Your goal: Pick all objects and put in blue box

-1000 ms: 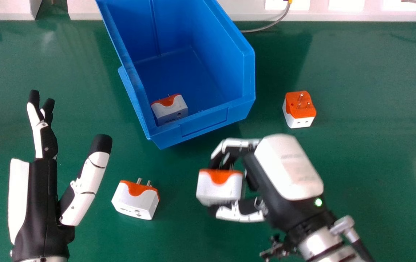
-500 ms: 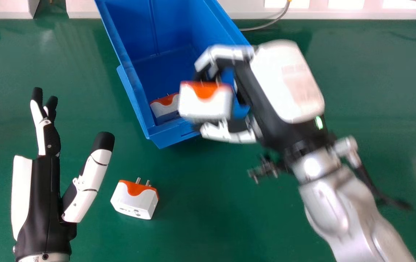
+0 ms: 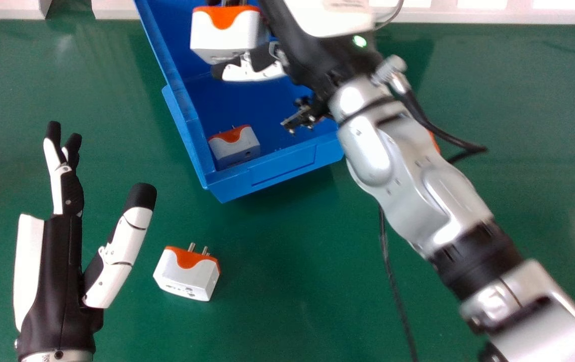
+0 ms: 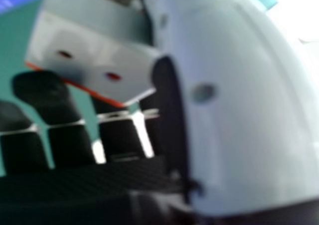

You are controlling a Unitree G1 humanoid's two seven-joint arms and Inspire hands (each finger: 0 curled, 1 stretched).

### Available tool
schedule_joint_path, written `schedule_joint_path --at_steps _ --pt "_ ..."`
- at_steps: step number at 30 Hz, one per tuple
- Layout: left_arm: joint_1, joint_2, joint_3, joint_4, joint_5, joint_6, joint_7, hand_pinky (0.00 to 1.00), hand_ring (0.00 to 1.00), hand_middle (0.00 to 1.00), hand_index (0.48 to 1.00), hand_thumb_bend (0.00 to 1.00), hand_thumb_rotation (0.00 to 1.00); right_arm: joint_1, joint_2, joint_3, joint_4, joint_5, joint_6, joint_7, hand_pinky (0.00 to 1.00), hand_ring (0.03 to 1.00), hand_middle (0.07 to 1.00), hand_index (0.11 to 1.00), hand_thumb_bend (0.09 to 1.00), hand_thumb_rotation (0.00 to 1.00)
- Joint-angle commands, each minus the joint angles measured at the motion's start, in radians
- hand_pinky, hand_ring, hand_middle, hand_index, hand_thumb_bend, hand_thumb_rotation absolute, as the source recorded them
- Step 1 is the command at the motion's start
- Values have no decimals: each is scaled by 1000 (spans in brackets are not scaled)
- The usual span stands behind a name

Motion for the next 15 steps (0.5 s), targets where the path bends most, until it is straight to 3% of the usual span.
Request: schedule_joint_path --at_steps 1,6,8,15 --pt "9 6 7 -25 2 -13 3 1000 1000 1000 1000 616 844 -105 28 -1 70 25 15 -15 198 273 409 525 509 0" --pt "17 11 13 -30 2 -10 -2 1000 1000 1000 1000 611 852 -236 65 8 274 40 52 -19 231 325 448 506 515 0" --pt "20 10 13 -36 -4 -2 -5 1000 1000 1000 1000 628 854 -284 74 25 353 38 70 -19 257 370 490 502 513 0" --pt "32 9 19 -33 6 -16 6 1000 1000 1000 1000 641 865 -348 94 50 523 66 85 -24 279 430 538 552 485 0"
